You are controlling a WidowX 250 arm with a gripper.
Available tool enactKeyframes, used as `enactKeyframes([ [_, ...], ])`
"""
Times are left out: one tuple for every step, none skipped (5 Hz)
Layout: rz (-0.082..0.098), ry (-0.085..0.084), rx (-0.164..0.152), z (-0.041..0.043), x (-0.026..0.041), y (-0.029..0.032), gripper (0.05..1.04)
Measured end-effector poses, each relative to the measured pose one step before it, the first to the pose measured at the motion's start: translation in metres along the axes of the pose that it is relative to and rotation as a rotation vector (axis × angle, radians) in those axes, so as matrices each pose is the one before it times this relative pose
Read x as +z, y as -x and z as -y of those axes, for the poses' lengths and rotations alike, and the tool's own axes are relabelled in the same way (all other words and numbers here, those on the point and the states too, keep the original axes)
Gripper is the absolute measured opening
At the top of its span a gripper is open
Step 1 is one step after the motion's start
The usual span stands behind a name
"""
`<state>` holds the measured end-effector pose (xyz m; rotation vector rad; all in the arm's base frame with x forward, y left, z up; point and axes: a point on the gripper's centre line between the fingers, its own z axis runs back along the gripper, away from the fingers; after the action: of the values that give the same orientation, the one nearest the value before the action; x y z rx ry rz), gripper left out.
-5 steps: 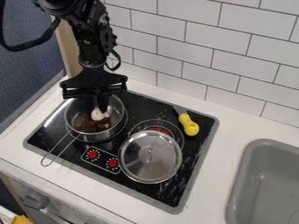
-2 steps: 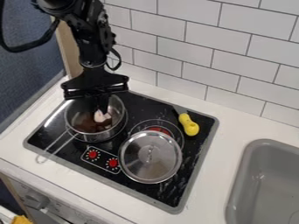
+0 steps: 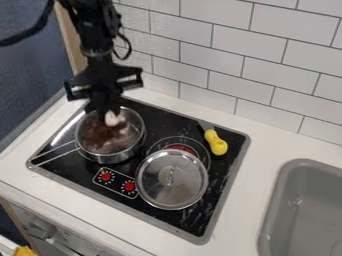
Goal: Move the brown toy to the lower right burner
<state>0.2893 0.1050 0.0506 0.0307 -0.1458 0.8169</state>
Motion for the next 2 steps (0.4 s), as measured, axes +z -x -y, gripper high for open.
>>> enactKeyframes([
  [-0.0365, 0.0484, -0.0266, 0.01123, 0.01816, 0.01123, 0.087],
  [-0.0016, 0.0214, -0.0772, 0.0249, 0.01226, 0.02229, 0.087],
])
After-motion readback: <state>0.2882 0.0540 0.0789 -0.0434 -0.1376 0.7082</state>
